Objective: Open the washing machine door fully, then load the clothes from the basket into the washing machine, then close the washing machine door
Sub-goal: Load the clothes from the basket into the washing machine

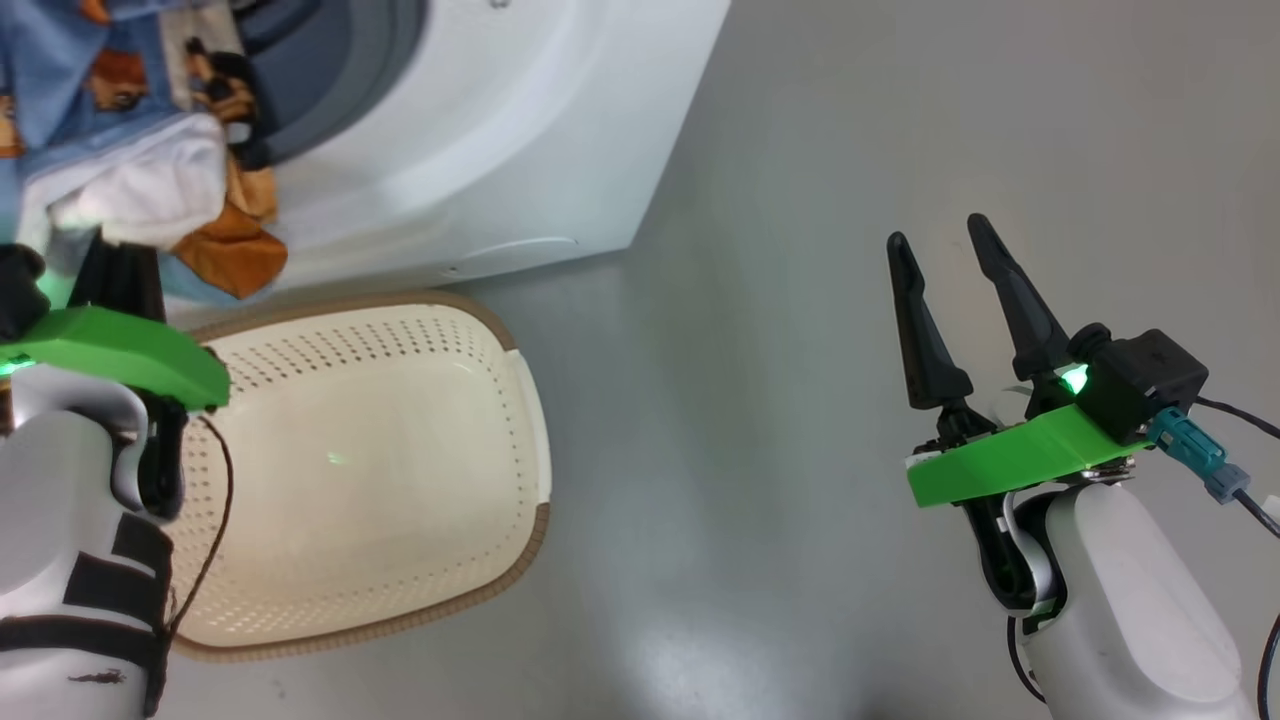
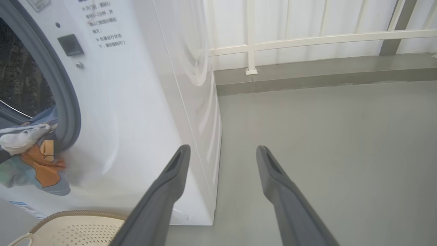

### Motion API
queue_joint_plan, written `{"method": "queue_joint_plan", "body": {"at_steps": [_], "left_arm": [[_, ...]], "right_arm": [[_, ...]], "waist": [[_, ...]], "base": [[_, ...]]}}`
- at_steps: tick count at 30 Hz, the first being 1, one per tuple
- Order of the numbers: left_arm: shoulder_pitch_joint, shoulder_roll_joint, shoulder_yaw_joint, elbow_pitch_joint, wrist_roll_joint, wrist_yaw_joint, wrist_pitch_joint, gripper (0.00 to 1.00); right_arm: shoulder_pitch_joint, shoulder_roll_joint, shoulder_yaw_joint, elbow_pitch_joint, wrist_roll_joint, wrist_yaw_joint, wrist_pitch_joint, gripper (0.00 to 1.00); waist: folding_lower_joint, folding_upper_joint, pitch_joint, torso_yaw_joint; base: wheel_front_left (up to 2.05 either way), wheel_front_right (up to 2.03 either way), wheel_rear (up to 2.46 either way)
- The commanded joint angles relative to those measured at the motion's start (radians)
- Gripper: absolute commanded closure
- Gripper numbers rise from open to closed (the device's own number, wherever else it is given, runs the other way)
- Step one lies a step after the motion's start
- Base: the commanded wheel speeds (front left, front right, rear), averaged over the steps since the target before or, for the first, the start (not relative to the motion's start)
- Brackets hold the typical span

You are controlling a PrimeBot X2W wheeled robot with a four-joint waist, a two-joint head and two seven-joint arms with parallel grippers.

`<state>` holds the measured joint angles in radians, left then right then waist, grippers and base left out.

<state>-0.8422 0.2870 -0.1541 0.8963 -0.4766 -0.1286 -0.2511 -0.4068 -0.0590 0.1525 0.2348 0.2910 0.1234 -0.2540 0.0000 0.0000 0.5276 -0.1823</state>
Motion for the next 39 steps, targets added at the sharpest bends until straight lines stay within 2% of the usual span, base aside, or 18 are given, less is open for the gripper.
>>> {"method": "queue_joint_plan", "body": {"at_steps": [1,6,10,16,26,32,33,34,35,39], "left_arm": [[0.014,0.039,0.029,-0.035,0.015,-0.001,-0.011,1.00],[0.023,0.037,0.044,-0.135,0.038,-0.002,-0.011,1.00],[-0.024,0.049,0.032,-0.148,0.032,-0.002,-0.011,1.00],[-0.212,0.074,0.015,-0.060,0.027,-0.002,0.023,1.00],[-0.527,0.153,-0.033,0.103,0.096,0.009,0.063,1.00],[-0.654,0.179,-0.048,0.183,0.112,0.012,0.078,1.00],[-0.669,0.182,-0.049,0.202,0.110,0.012,0.092,0.97],[-0.683,0.184,-0.049,0.224,0.108,0.012,0.113,0.56],[-0.696,0.188,-0.055,0.245,0.111,0.012,0.138,0.00],[-0.739,0.204,-0.075,0.284,0.126,0.011,0.181,0.00]], "right_arm": [[0.013,0.002,0.016,-0.018,0.003,0.007,-0.008,0.00],[0.017,0.003,0.023,-0.012,0.010,0.007,-0.008,0.00],[0.020,0.004,0.030,-0.017,0.015,0.007,-0.008,0.00],[0.005,0.005,0.041,-0.026,0.010,0.007,-0.008,0.00],[0.013,0.008,0.033,-0.074,0.020,0.007,-0.008,0.00],[0.015,0.008,0.049,-0.093,0.050,0.007,-0.008,0.00],[0.015,0.009,0.050,-0.094,0.052,0.007,-0.008,0.00],[0.015,0.009,0.051,-0.095,0.054,0.007,-0.008,0.00],[0.016,0.009,0.053,-0.095,0.056,0.007,-0.008,0.00],[0.016,0.009,0.054,-0.095,0.061,0.007,-0.008,0.00]], "waist": [[0.0000,0.0000,-0.023,0.022],[0.0000,0.0000,-0.037,0.030],[0.0000,0.0000,-0.020,0.023],[0.0000,0.0000,0.057,-0.014],[0.0000,0.0000,0.200,-0.128],[0.0000,0.0000,0.233,-0.168],[0.0000,0.0000,0.234,-0.172],[0.0000,0.0000,0.233,-0.174],[0.0000,0.0000,0.233,-0.176],[0.0000,0.0000,0.231,-0.178]], "base": [[0.00,0.00,0.00],[0.00,0.00,0.00],[0.00,0.00,0.00],[0.00,0.00,0.00],[0.00,0.00,0.00],[0.00,0.00,0.00],[0.00,0.00,0.00],[0.00,0.00,0.00],[0.00,0.00,0.00],[0.00,0.00,0.00]]}}
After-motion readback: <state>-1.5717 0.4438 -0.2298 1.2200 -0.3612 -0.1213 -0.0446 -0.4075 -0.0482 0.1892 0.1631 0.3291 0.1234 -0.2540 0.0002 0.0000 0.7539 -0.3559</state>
